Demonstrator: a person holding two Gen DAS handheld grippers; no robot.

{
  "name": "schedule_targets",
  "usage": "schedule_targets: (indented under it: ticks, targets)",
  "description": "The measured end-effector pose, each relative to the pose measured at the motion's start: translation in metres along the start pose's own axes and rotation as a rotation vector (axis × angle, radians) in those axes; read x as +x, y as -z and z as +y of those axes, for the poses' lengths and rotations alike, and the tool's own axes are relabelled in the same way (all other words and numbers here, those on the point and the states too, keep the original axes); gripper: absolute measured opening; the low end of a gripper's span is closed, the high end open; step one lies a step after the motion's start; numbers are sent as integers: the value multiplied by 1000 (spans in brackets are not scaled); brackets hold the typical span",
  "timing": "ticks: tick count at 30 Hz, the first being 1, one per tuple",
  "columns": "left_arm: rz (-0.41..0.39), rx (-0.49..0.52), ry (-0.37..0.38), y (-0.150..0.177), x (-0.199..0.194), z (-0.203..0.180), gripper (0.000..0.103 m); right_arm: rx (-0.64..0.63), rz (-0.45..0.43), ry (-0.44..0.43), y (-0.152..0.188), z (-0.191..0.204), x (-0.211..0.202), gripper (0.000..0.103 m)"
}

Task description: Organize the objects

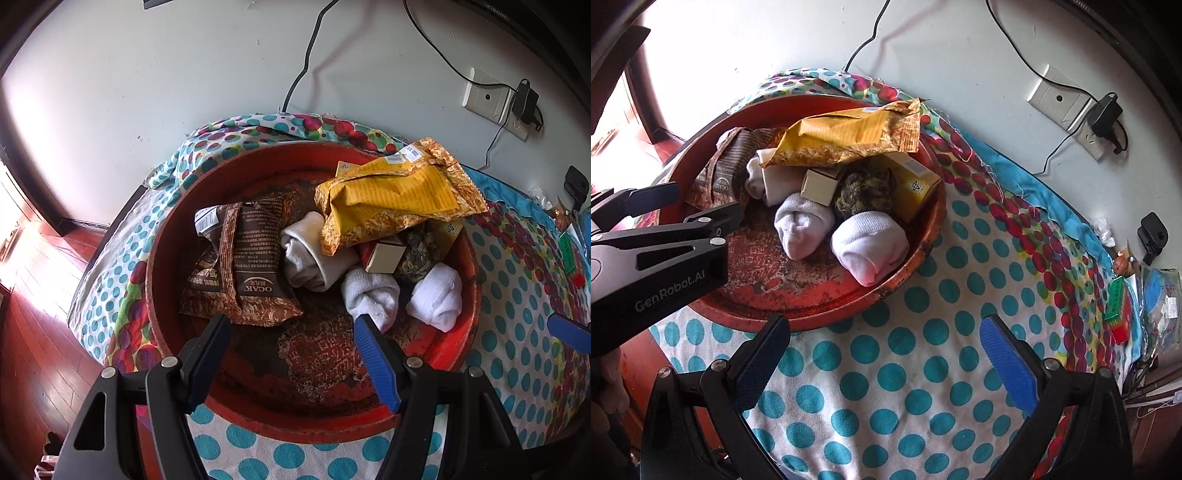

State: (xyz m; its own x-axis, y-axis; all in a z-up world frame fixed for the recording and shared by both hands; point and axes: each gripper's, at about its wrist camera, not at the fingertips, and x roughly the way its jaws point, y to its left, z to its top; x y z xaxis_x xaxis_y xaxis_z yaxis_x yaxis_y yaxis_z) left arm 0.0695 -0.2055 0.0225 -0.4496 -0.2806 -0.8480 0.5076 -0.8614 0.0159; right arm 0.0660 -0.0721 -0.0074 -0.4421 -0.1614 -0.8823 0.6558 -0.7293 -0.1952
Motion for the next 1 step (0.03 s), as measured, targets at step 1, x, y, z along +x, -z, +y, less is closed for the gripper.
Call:
schedule_targets:
  ticks: [1]
  targets:
    - [-5, -2, 0, 0, -1, 0, 71, 1, 3, -1, 0, 0, 0, 102]
